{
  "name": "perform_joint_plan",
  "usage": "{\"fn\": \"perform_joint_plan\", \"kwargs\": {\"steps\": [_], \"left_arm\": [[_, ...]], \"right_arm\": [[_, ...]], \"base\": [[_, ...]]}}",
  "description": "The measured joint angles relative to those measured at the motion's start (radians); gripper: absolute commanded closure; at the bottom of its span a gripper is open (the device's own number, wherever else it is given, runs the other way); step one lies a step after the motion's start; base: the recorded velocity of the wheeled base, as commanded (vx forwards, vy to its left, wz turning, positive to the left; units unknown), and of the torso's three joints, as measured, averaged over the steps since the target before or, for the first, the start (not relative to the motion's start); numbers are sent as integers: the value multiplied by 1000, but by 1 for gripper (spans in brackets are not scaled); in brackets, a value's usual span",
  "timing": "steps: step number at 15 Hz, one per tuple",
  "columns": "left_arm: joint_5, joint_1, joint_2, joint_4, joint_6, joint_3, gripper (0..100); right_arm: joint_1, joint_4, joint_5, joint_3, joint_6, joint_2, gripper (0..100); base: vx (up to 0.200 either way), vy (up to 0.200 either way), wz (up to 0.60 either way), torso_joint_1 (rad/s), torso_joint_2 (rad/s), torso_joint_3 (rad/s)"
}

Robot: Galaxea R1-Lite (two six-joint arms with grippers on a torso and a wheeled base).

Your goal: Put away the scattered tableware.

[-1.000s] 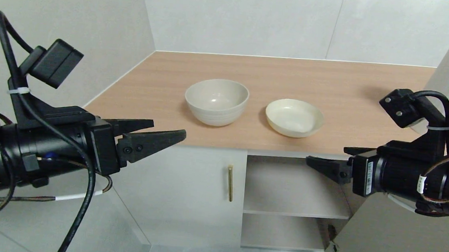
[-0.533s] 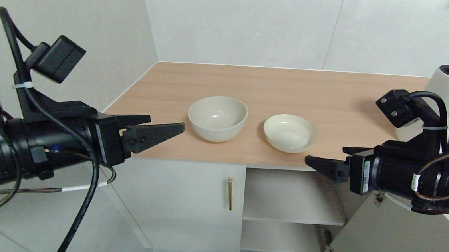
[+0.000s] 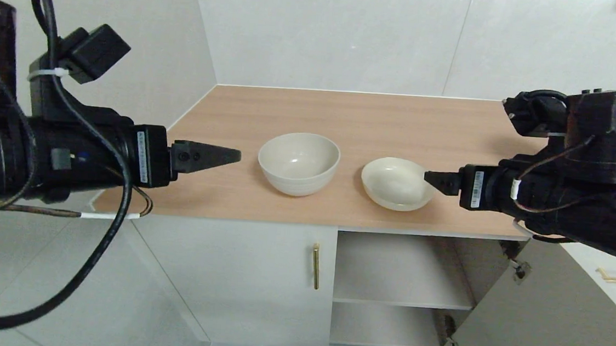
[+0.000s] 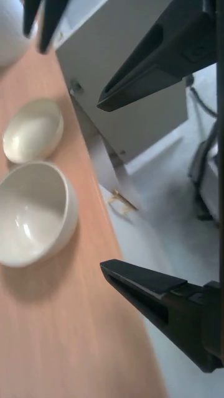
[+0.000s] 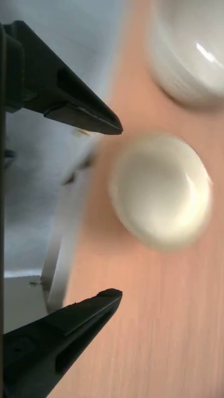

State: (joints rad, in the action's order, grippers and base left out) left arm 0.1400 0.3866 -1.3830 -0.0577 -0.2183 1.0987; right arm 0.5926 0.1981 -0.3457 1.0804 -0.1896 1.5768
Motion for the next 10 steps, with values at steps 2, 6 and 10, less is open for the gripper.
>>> {"fn": "perform_joint_plan", "kwargs": {"steps": [2, 6, 10], "left_arm": [[-79, 1, -61, -59, -76, 93, 0], [-184, 57, -178, 59, -228, 145, 0], [-370, 78, -292, 68, -233, 206, 0]], "right_arm": [[-2, -2, -61, 54, -40, 54, 0], [-7, -2, -85, 75, -45, 98, 0], [-7, -2, -86, 76, -45, 104, 0]], "base": [[0, 0, 0, 0, 0, 0], [0, 0, 0, 0, 0, 0], [0, 0, 0, 0, 0, 0]]}}
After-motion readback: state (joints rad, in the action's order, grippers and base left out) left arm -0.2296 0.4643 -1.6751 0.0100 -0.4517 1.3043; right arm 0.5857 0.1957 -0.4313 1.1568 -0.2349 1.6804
